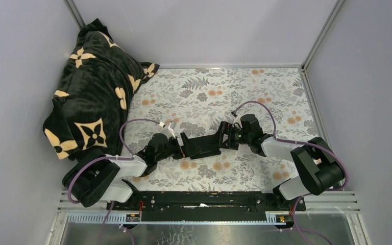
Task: Fold the paper box
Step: Close the paper box at the center of the board.
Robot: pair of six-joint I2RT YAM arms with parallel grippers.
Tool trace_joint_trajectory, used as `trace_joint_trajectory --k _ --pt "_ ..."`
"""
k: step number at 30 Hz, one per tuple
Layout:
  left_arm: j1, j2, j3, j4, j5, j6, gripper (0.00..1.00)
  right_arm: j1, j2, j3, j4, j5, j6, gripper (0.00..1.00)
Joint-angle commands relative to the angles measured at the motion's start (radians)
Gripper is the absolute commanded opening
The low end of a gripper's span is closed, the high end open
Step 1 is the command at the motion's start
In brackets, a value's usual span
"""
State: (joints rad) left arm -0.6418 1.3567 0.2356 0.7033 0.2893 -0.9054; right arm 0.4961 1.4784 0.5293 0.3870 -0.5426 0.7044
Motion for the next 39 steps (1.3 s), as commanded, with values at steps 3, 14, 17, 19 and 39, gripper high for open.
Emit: trace_joint_trajectory --k 3,14,17,19,39 --pt "-0.007 0.003 0.029 0.057 0.001 0.016 0.99 -0.004 -0.011 0.004 0.044 -0.025 -0.007 1.0" --pt "-0.006 -0.031 0.026 0.036 0.001 0.014 0.99 -0.004 -0.049 0.007 0.022 -0.025 -0.004 1.0" --pt "-0.007 -0.038 0.027 0.032 0.001 0.014 0.99 -0.004 -0.063 0.007 0.014 -0.024 -0.004 1.0" --pt "-0.006 -0.044 0.027 0.028 0.0 0.014 0.99 -0.004 -0.07 0.006 0.007 -0.024 -0.005 1.0" --pt "-0.007 -0.116 0.034 -0.033 -0.006 0.019 0.99 -0.004 -0.145 0.011 -0.05 -0.014 -0.007 1.0"
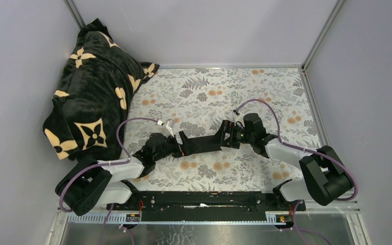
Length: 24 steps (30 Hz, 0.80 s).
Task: Fold the paper box
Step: Close the paper box at the center of the board.
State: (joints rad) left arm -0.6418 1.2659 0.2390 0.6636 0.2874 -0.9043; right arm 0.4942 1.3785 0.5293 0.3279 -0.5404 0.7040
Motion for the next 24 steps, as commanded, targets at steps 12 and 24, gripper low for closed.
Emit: trace_joint_trajectory --k 12,24 --pt "-0.007 -0.09 0.048 -0.06 -0.004 0.022 0.99 -0.002 -0.104 0.024 -0.043 -0.009 -0.011 1.0" --pt "-0.007 -0.119 0.056 -0.092 0.009 0.015 0.99 -0.003 -0.158 0.019 -0.08 0.001 -0.002 1.0"
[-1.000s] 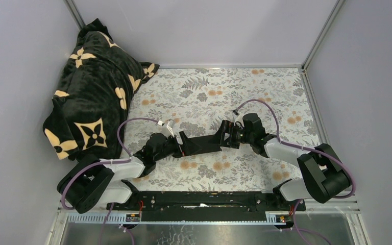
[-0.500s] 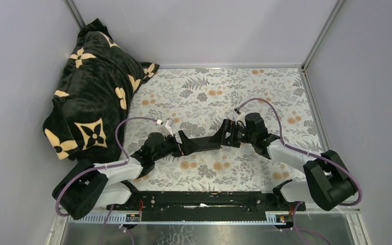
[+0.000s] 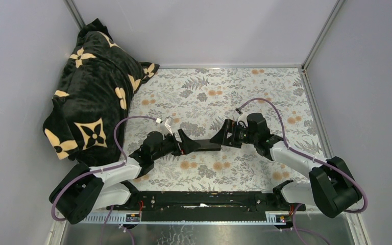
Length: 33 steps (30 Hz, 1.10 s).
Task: Fold the paper box
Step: Close the paper box at the center of the board, then adjust the paper box at the center of the board.
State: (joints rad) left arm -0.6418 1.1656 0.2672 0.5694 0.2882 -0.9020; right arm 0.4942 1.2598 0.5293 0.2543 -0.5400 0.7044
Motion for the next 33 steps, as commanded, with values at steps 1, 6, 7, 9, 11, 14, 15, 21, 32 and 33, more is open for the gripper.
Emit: trace_joint_trajectory --k 1,6,7,9,11,14,15,21,32,33 --pt "-0.007 -0.021 0.026 0.001 0.008 0.012 0.99 -0.002 -0.043 0.019 -0.01 0.001 -0.003 1.0" --pt "-0.006 -0.033 0.025 -0.004 0.008 0.009 0.99 -0.002 -0.053 0.02 -0.017 0.003 -0.001 1.0" --pt "-0.007 -0.033 0.025 -0.003 0.008 0.006 0.99 -0.002 -0.054 0.019 -0.017 0.003 -0.001 1.0" --pt "-0.006 -0.03 0.025 -0.002 0.008 0.008 0.99 -0.002 -0.052 0.015 -0.015 0.004 -0.002 1.0" --pt "-0.007 -0.03 0.023 -0.006 0.007 0.01 0.99 -0.002 -0.052 0.008 -0.02 0.014 -0.004 1.0" --pt "-0.007 -0.035 0.007 -0.009 0.004 0.012 0.99 -0.002 -0.057 -0.024 -0.01 0.026 0.001 1.0" --pt "-0.007 -0.036 -0.001 -0.01 -0.001 0.014 0.99 -0.002 -0.058 -0.035 0.001 0.027 0.005 1.0" --pt "-0.007 0.002 -0.046 0.046 -0.006 0.013 0.99 -0.002 -0.044 -0.082 0.046 0.039 0.016 1.0" --pt "-0.006 0.1 -0.04 0.14 0.007 0.02 0.99 -0.003 0.029 -0.097 0.12 0.031 0.026 1.0" --pt "-0.007 0.112 -0.039 0.15 0.009 0.019 0.99 -0.002 0.036 -0.1 0.128 0.031 0.028 1.0"
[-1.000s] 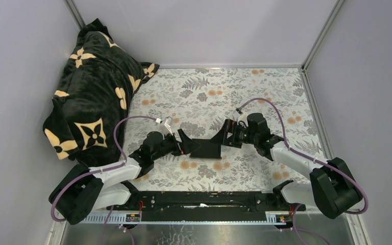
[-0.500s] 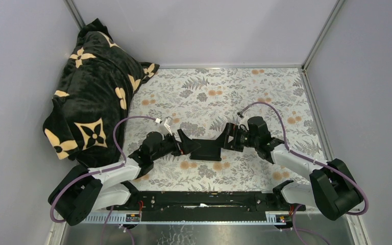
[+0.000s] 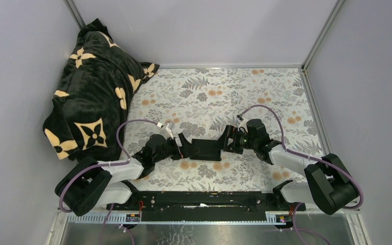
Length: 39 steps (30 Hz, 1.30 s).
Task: Fold the paper box
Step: Adjust the paper box at the center of the board.
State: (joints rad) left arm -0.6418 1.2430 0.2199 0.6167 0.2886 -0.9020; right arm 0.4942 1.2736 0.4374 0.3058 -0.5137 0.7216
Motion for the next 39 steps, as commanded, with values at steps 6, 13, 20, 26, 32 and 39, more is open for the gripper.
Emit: trace_joint_trajectory --k 6,13,20,26,32,39 --pt "-0.006 0.082 0.013 0.143 0.014 0.02 0.99 -0.002 0.037 -0.032 0.13 0.0 0.025 1.0" --pt "-0.007 0.107 0.021 0.164 0.02 0.021 0.99 -0.002 0.049 -0.044 0.165 -0.01 0.038 1.0" --pt "-0.007 0.117 0.026 0.169 0.02 0.025 0.99 -0.002 0.056 -0.059 0.197 -0.016 0.055 1.0" --pt "-0.006 0.113 0.024 0.17 0.019 0.025 0.99 -0.002 0.056 -0.065 0.202 -0.018 0.059 1.0" --pt "-0.007 0.11 0.025 0.17 0.02 0.025 0.99 -0.003 0.061 -0.069 0.216 -0.028 0.07 1.0" --pt "-0.007 0.107 0.025 0.171 0.022 0.024 0.99 -0.002 0.072 -0.077 0.237 -0.035 0.081 1.0"
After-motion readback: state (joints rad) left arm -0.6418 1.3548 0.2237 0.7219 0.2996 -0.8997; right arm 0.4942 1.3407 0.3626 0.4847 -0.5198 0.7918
